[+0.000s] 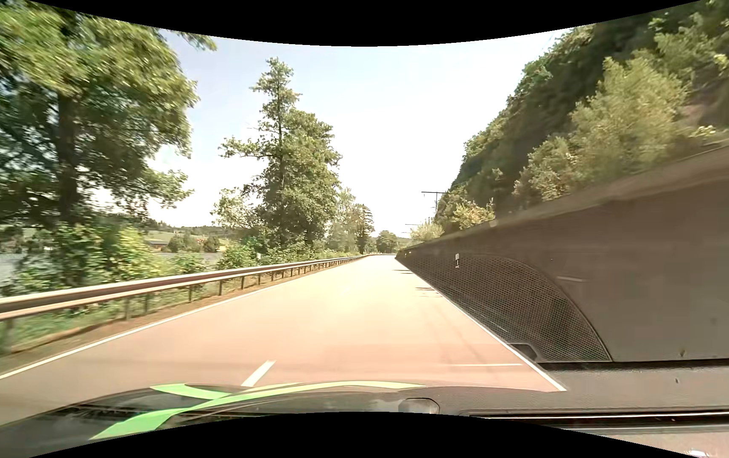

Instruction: Follow the waypoints while adhering to traffic rules and regulations

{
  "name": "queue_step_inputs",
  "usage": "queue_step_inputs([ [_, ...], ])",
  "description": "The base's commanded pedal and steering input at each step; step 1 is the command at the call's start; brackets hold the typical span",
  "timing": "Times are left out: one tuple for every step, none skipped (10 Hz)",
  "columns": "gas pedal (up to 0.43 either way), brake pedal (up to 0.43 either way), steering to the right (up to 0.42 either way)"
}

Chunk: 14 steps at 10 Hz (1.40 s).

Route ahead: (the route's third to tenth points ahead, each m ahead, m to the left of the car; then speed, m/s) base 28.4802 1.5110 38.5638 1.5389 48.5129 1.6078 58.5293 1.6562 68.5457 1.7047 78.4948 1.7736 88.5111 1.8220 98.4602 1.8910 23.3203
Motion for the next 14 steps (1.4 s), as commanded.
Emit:
queue_step_inputs([
  [0.299, 0.0, 0.0],
  [0.287, 0.0, 0.0],
  [0.28, 0.0, 0.0],
  [0.28, 0.0, 0.0],
  [0.28, 0.0, 0.0],
  [0.28, 0.0, 0.0],
  [0.28, 0.0, 0.0],
  [0.268, 0.0, 0.0],
  [0.268, 0.0, 0.0],
  [0.268, 0.0, 0.0],
  [0.268, 0.0, 0.0],
  [0.268, 0.0, 0.0],
  [0.26, 0.0, 0.0],
  [0.26, 0.0, 0.0],
])
